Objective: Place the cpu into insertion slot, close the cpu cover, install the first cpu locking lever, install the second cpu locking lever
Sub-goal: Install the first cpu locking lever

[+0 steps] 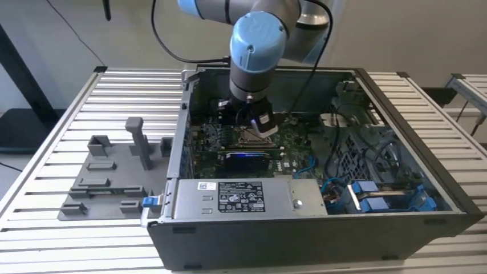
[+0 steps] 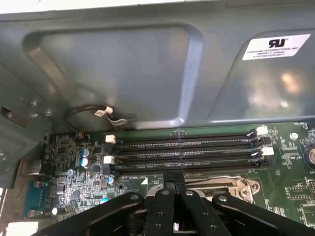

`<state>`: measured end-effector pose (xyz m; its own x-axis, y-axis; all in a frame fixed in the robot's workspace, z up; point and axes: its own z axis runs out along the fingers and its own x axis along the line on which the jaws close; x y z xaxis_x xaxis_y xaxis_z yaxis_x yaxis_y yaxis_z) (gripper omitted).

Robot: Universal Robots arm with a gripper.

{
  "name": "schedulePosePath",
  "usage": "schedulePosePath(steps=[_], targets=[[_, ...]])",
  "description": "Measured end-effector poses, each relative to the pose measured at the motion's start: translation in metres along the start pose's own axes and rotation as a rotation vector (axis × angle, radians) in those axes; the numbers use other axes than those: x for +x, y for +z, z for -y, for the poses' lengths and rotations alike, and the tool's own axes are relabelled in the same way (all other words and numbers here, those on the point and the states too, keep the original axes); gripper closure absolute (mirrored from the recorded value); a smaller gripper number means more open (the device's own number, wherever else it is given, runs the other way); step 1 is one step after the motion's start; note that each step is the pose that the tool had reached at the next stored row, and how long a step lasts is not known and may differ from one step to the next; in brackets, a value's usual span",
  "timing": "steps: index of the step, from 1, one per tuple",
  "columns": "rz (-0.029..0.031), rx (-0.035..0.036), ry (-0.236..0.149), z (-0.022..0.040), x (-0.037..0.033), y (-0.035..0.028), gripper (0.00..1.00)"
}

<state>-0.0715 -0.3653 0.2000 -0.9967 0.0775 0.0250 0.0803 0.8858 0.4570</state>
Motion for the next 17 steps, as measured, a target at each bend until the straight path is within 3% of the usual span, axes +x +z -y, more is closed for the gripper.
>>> schedulePosePath(steps=[3, 17], targets=[[-0.0010, -0.0127, 0.000, 0.0002, 0.0031, 0.0000, 0.89], [-0.0011, -0.0148, 0.000, 0.0005, 0.0023, 0.0038, 0.89]])
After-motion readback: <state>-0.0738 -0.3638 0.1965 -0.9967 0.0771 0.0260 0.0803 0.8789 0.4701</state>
